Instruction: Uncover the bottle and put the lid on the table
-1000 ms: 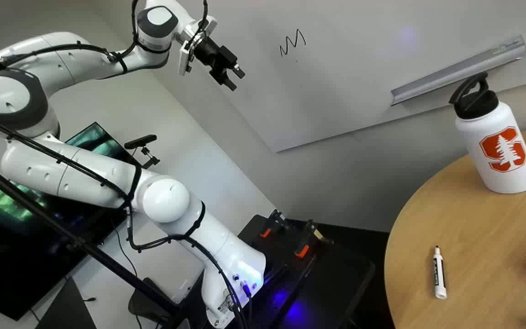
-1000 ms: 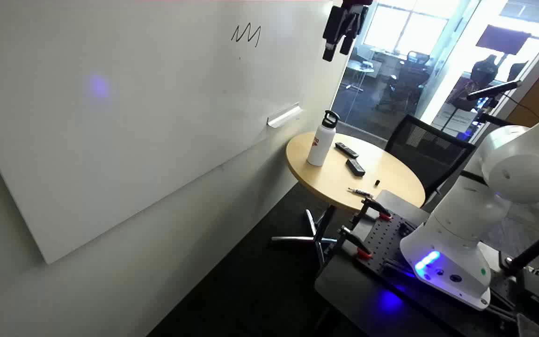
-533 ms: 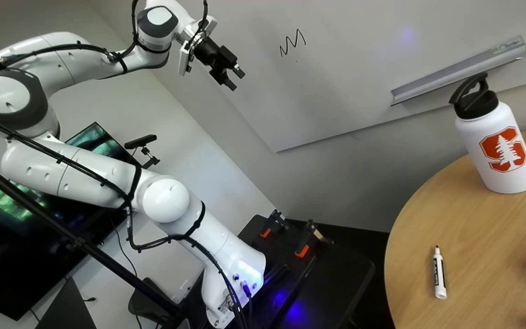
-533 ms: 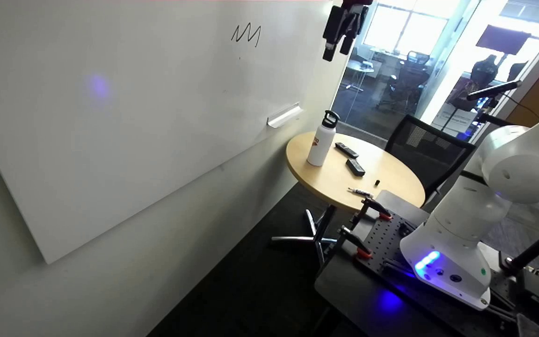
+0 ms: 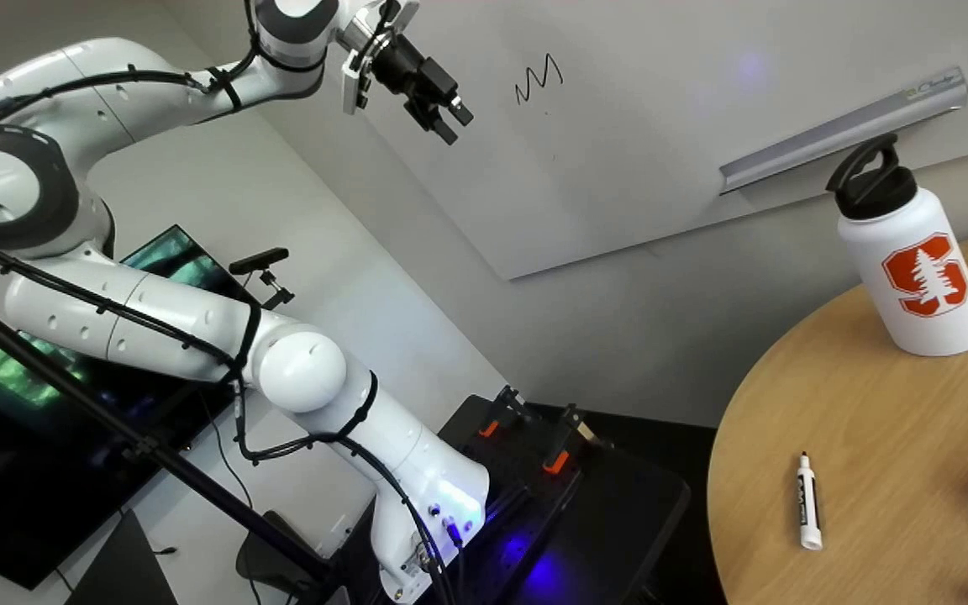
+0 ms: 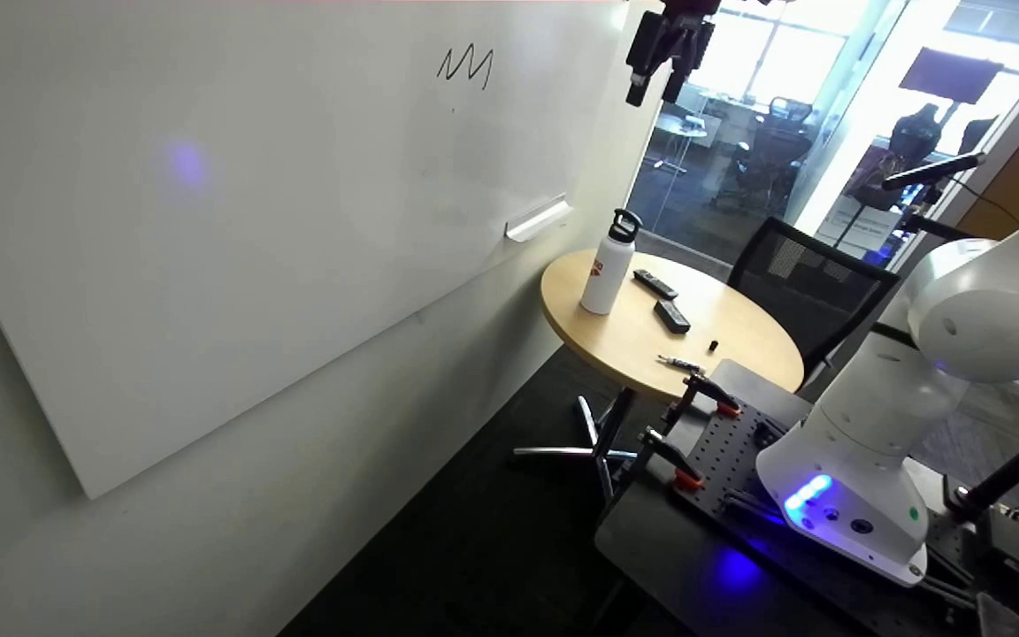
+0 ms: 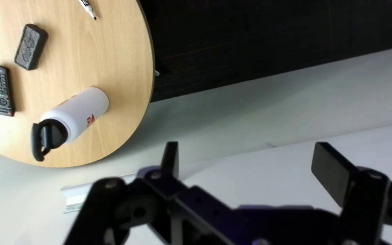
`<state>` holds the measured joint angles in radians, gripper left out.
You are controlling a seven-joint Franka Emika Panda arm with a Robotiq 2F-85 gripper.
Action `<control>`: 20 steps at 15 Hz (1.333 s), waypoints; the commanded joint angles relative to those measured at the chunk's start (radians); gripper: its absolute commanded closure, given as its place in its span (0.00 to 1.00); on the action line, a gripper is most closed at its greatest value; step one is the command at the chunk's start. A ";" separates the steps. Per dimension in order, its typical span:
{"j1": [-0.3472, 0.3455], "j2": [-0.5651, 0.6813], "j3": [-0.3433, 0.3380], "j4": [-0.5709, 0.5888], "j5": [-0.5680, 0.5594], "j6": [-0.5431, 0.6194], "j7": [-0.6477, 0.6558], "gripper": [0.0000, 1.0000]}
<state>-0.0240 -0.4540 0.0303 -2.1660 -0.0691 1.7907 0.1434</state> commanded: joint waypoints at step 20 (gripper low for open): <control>-0.246 0.230 -0.286 -0.083 -0.106 0.397 -0.056 0.00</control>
<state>-0.2549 -0.2746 -0.2512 -2.2853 -0.1641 2.1593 0.1196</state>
